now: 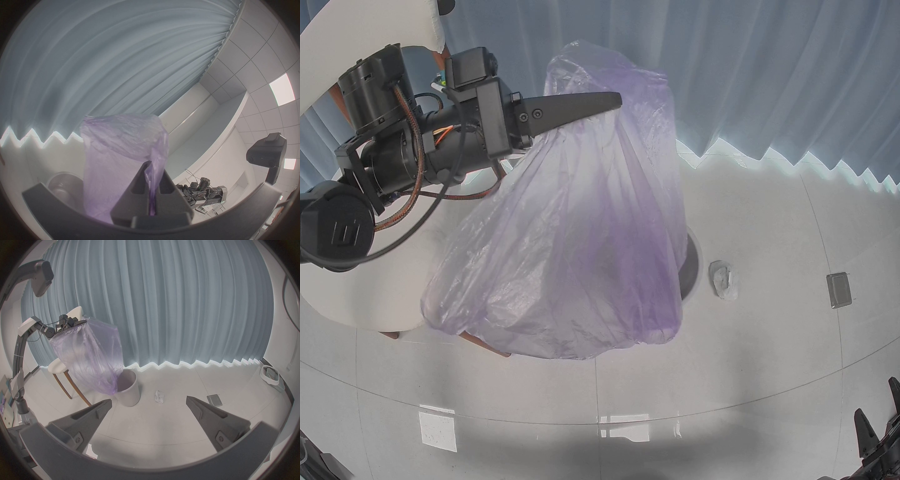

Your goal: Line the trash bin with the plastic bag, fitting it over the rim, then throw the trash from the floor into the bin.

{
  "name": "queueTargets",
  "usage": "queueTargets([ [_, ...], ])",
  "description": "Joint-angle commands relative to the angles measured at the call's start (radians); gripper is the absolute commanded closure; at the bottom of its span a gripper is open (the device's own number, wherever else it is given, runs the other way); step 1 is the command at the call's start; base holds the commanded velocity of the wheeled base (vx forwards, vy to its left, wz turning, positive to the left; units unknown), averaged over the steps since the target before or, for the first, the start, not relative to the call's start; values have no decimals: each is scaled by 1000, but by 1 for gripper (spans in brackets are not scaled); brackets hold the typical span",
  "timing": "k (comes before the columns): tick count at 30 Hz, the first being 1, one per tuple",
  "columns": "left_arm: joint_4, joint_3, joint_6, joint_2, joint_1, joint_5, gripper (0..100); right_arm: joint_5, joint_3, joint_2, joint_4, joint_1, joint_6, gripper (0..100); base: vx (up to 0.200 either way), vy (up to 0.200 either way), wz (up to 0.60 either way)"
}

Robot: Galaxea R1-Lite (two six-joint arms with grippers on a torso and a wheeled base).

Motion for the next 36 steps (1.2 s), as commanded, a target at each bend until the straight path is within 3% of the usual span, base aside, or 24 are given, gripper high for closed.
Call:
queueTargets([
  [1,0,2,-2,-21,0,0,100,0,18,-17,-1,0,0,0,200,0,0],
  [9,7,16,-2,-47,-18,0,100,0,18,-17,-1,0,2,0,200,0,0],
  [13,-7,88,-1,-81,-87,0,100,-1,18,-17,-1,0,3,0,100,0,0],
  [14,-7,155,9,-111,-145,10,100,-1,18,-17,-1,0,3,0,0,0,0],
  [16,-10,224,19,-144,-185,14,100,-1,18,-17,-1,0,3,0,0,0,0],
  [29,-10,249,211,-130,-179,88,100,-1,18,-17,-1,0,5,0,0,0,0],
  [36,-10,240,219,-108,-191,131,100,-1,18,-17,-1,0,5,0,0,0,0],
])
